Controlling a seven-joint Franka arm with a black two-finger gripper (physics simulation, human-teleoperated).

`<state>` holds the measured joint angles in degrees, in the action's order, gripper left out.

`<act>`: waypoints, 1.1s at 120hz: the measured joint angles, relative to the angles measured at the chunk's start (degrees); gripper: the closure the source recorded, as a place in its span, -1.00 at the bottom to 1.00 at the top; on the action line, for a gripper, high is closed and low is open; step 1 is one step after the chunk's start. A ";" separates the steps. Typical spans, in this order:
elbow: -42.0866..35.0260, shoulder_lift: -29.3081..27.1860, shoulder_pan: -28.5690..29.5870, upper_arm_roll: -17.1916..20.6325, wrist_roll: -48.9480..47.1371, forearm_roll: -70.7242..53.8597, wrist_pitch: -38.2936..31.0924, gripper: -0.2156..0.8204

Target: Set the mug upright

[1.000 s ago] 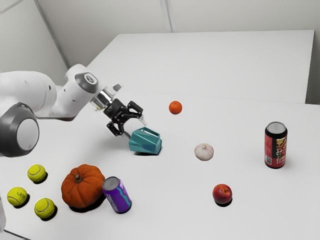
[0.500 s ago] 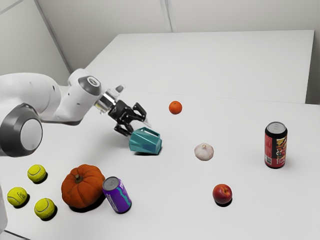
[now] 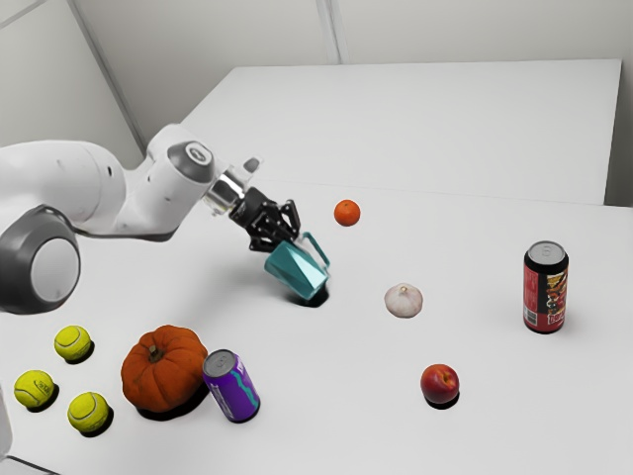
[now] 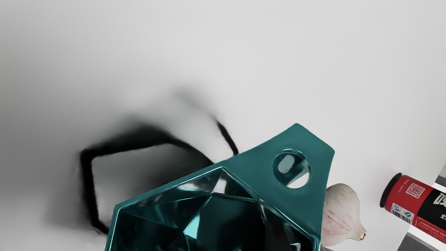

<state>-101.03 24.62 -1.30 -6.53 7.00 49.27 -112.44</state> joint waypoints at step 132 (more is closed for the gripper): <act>-7.69 -10.09 -8.18 2.29 -17.80 -55.06 -12.67 0.93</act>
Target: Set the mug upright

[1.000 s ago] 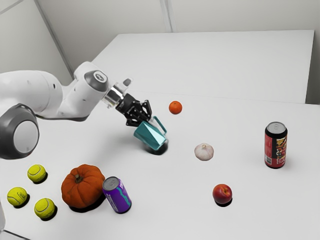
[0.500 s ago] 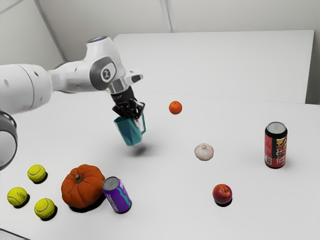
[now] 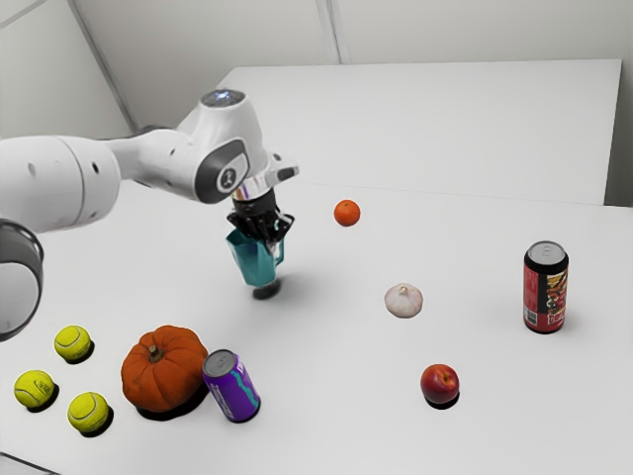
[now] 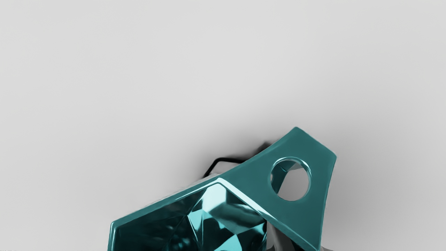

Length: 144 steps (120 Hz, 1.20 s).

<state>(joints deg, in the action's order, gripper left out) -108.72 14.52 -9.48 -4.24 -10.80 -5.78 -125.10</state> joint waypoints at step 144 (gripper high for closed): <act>1.35 -9.31 -1.27 0.46 -5.14 0.25 5.93 -0.52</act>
<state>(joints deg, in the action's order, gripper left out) -107.37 5.21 -10.74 -3.78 -15.93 -5.53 -119.17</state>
